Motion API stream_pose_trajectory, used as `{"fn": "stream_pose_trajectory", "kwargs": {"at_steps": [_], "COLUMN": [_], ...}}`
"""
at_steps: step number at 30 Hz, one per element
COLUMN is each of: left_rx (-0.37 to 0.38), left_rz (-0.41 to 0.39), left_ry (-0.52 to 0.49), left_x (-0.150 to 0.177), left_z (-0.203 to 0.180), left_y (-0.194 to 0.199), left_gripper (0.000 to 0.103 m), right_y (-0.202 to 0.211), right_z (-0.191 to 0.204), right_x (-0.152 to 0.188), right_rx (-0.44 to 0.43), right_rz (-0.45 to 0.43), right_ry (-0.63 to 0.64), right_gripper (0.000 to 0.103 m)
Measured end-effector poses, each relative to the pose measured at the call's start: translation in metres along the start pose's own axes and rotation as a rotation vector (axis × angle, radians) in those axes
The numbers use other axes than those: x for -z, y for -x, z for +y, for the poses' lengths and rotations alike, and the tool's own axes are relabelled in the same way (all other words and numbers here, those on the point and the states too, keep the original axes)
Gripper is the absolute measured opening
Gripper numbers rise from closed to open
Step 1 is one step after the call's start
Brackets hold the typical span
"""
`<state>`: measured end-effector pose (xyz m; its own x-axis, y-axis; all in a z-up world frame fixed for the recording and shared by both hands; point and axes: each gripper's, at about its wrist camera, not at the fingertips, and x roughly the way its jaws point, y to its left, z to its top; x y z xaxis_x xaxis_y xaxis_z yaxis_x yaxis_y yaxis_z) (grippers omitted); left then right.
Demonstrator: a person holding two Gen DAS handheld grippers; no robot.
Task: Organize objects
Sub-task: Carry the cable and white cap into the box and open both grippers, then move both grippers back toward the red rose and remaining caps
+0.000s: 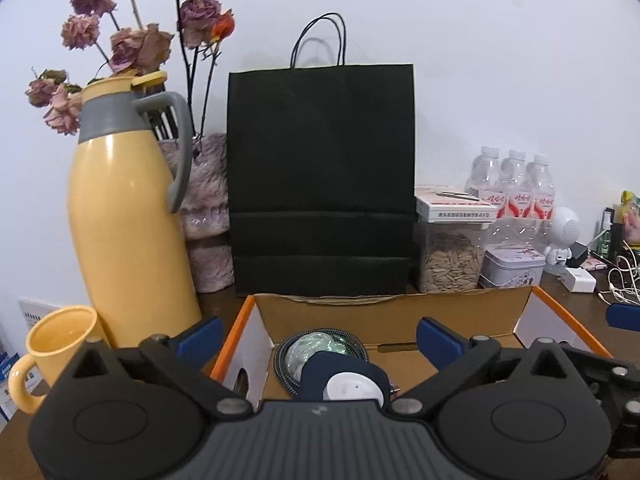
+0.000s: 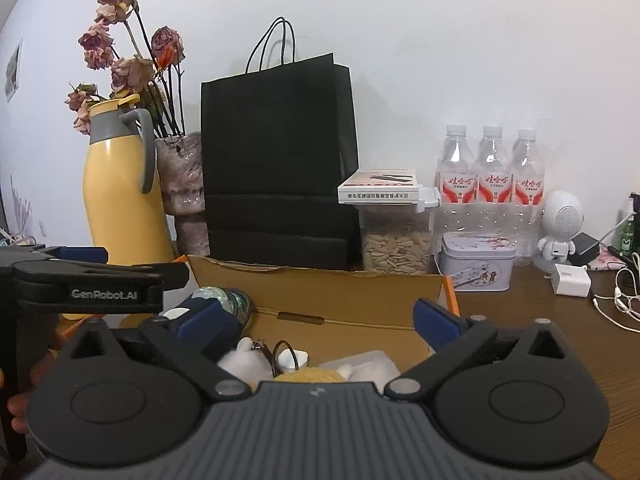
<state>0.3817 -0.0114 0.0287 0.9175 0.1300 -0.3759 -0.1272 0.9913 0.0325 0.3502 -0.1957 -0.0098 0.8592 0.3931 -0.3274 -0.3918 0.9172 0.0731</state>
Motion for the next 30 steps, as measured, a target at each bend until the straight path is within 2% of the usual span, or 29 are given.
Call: {"fn": "stream_pose_trajectory", "kwargs": {"at_steps": [13,25,30], "left_rx": [0.053,0.093,0.110], "left_rz": [-0.010,-0.013,0.015], "left_ry": [-0.001,0.026,0.018], "left_x": [0.006,0.030,0.045], "left_z": [0.002,0.024,0.033], "left_y": [0.014,0.048,0.059], "left_gripper": [0.103,0.103,0.103], "right_y": [0.013,0.056,0.071], "right_z": [0.006,0.009,0.010], "right_x": [0.001,0.022,0.038], "right_rx": [0.013,0.032,0.071], "right_rz": [-0.003,-0.006,0.007], "right_ry": [0.040,0.099,0.144], "right_gripper": [0.103,0.103,0.103]}}
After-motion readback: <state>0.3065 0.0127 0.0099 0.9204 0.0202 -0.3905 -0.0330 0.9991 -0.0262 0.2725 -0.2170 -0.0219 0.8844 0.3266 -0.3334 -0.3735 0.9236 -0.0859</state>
